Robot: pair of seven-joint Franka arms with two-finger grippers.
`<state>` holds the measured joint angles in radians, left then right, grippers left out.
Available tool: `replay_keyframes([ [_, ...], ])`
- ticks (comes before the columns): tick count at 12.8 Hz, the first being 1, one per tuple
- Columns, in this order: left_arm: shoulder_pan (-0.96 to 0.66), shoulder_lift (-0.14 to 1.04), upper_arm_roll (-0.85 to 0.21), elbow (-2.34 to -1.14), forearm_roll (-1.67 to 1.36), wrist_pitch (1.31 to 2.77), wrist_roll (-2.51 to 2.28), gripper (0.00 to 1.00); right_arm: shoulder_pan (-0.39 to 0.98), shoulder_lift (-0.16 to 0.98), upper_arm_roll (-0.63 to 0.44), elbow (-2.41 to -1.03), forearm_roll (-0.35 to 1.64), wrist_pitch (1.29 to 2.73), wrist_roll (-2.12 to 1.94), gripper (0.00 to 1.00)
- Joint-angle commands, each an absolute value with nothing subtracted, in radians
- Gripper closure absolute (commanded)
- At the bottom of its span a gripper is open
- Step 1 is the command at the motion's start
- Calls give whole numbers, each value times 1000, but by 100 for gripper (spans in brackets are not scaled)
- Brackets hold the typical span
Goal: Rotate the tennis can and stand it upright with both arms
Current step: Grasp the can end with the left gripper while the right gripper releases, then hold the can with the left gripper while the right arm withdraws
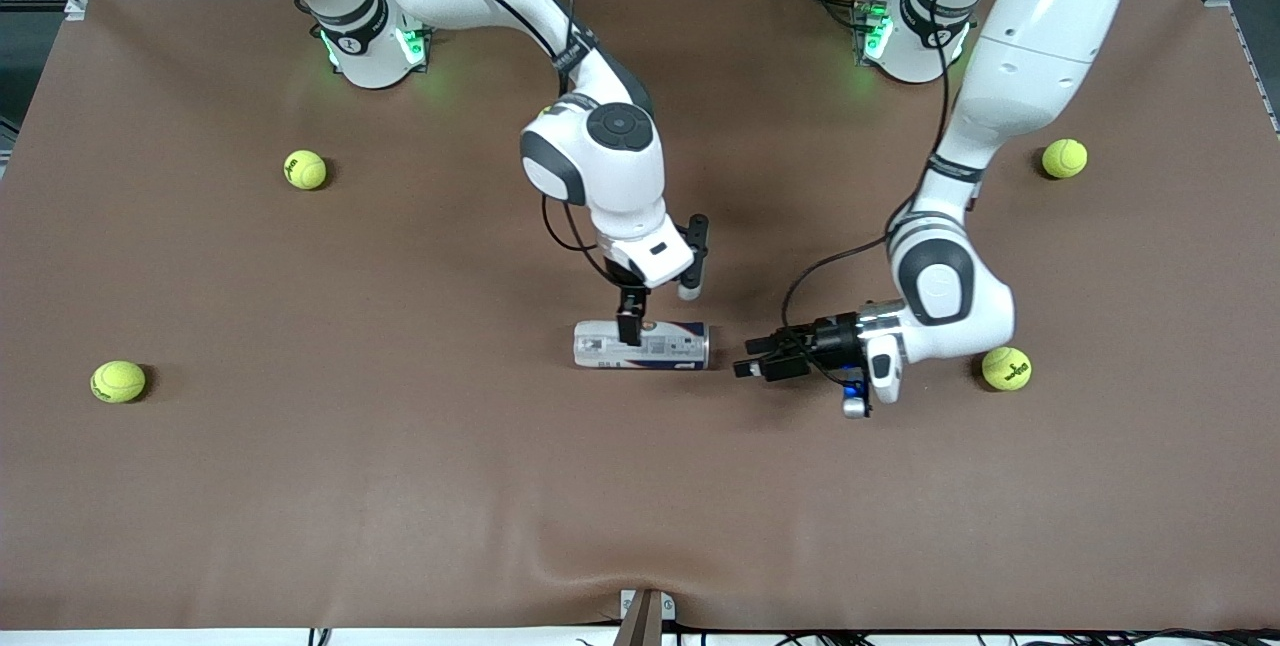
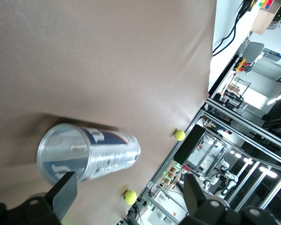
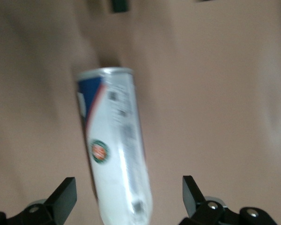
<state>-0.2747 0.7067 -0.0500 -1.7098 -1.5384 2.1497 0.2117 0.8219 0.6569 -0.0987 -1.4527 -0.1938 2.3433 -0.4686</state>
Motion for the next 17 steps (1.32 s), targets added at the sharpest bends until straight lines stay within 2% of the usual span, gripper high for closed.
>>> replay_keyframes([
  [1, -290, 709, -46, -1738, -1566, 2166, 245, 0, 740, 557, -89, -1505, -179, 2296, -341, 0],
  [6, -317, 712, -48, -1770, -1569, 2166, 285, 0, 563, 491, -89, -1537, -178, 2293, -227, 0],
  [9, -322, 741, -48, -1763, -1629, 2166, 362, 0, 476, 395, -89, -1627, -178, 2290, -225, 0],
  [13, -322, 781, -48, -1732, -1687, 2166, 440, 8, 368, 312, -86, -1707, -160, 2223, -227, 0],
  [17, -339, 808, -48, -1688, -1732, 2166, 440, 17, 312, 298, -87, -1785, 33, 2211, -239, 0],
])
